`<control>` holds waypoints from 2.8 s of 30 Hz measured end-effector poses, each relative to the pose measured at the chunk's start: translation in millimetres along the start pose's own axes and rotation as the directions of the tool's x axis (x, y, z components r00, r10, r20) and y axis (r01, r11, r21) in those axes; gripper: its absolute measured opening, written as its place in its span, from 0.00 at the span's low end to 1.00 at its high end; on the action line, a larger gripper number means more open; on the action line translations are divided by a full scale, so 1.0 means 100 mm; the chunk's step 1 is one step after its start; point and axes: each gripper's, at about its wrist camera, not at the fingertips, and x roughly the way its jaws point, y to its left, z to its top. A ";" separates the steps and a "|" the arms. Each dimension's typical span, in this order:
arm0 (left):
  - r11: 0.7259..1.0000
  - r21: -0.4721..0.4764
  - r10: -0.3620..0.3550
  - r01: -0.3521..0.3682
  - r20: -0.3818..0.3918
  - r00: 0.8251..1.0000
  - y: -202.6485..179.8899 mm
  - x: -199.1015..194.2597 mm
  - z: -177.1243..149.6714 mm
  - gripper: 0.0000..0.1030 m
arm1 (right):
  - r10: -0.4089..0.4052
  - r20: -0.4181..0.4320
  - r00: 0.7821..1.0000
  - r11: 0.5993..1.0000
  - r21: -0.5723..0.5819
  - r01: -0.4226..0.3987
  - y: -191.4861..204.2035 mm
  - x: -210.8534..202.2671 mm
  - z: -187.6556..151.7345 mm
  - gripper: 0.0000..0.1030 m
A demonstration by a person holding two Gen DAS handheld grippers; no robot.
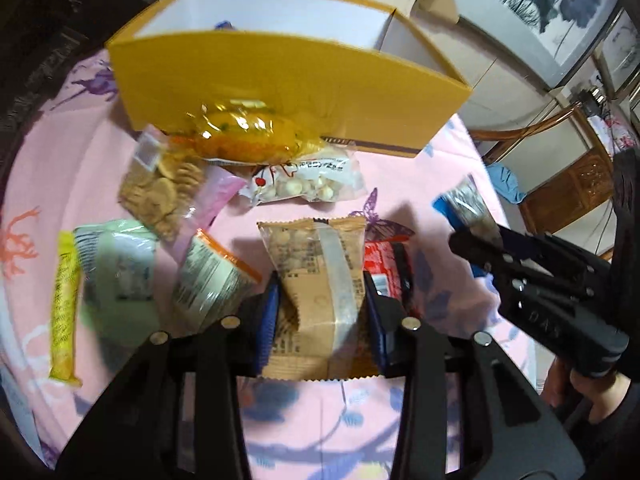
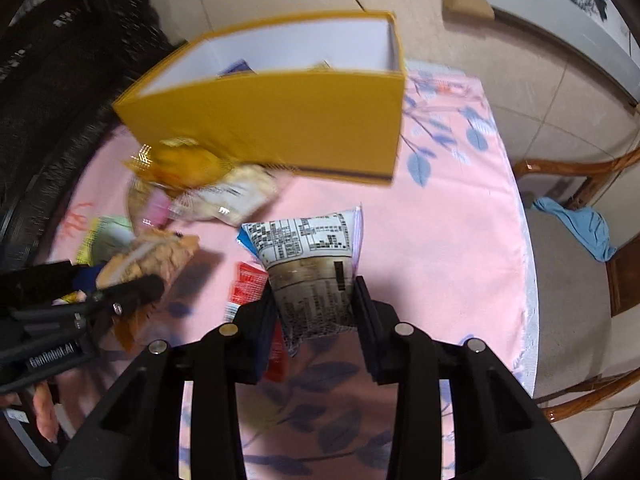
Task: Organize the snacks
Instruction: 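Grasp a beige cookie pack with the left gripper while the right grasps a blue-edged cookie pack, then lower both cookie packs into the yellow box and open both grippers, then grasp a yellow cheese bar with the left gripper while the right grasps a golden bag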
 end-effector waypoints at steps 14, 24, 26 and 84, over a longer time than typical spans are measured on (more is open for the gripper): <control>0.999 -0.036 0.045 -0.041 0.120 0.992 0.17 -0.72 0.19 0.37 | 0.092 0.144 0.985 0.992 -0.099 -0.078 0.57 -0.61 0.30 0.37; 0.995 -0.059 0.089 -0.078 0.204 0.975 0.30 -0.70 1.16 0.37 | 0.071 0.213 0.975 0.995 -0.079 -0.055 0.56 -0.48 1.06 0.37; 0.994 -0.055 0.103 -0.093 0.219 0.970 0.30 -0.67 1.41 0.37 | 0.059 0.220 0.974 0.996 -0.071 -0.044 0.54 -0.43 1.25 0.37; 0.889 -0.236 0.369 -0.393 -0.141 0.919 1.95 -0.31 -0.16 0.87 | 0.096 -0.074 0.993 0.916 -0.384 -0.117 1.35 1.14 1.01 0.44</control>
